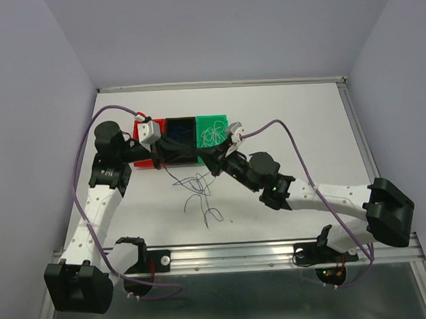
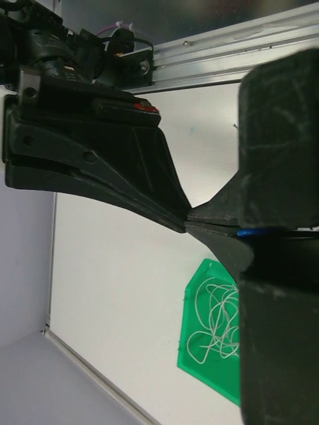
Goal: Untangle the cables
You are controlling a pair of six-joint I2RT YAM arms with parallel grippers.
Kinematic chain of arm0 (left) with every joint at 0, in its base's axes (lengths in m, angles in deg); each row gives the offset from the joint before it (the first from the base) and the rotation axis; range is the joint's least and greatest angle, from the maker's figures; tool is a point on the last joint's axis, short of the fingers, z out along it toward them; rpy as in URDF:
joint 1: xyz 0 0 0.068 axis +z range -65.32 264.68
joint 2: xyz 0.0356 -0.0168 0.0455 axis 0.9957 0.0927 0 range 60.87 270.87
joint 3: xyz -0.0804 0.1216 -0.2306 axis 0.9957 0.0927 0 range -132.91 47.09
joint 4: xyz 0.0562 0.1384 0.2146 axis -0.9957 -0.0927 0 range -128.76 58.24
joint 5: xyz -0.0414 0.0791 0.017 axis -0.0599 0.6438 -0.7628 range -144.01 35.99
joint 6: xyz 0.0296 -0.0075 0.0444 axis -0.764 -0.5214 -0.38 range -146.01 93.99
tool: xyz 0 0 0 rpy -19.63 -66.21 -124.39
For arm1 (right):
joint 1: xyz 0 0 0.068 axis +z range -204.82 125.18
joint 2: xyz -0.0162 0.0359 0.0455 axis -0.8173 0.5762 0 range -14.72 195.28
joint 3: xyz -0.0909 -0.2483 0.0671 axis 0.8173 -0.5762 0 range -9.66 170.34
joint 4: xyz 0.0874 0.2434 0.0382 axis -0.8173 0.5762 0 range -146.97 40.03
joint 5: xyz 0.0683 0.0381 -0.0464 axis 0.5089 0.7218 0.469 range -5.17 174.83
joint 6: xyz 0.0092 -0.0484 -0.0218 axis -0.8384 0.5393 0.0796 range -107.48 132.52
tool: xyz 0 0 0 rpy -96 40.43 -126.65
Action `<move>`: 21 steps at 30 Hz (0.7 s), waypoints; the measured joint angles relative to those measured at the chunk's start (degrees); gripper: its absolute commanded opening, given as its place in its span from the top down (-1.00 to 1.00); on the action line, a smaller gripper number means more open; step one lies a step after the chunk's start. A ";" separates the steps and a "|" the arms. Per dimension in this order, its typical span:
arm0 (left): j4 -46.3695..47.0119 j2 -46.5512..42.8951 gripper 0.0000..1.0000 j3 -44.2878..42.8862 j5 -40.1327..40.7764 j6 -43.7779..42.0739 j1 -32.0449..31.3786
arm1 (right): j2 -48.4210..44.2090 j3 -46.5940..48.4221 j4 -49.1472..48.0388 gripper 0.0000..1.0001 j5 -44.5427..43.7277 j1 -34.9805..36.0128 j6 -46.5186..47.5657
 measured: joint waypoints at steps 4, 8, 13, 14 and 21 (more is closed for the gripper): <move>-2.10 0.31 0.89 0.04 1.68 -1.92 -0.04 | -0.11 -0.02 0.90 -0.23 0.28 0.00 -0.52; -2.29 0.35 0.90 0.04 5.20 -1.62 -0.04 | -0.61 -0.44 5.25 -0.85 8.68 -0.02 -0.31; -2.29 1.20 0.91 0.02 7.61 -0.63 -0.04 | -0.90 -4.68 10.12 -0.88 18.08 1.11 2.62; -2.32 1.31 0.91 0.02 7.96 -0.50 -0.04 | -0.37 -4.85 11.63 -0.88 19.28 1.16 3.21; -2.32 1.20 0.91 0.02 9.57 0.07 -0.04 | 8.31 -4.09 16.11 -0.64 21.38 1.46 6.19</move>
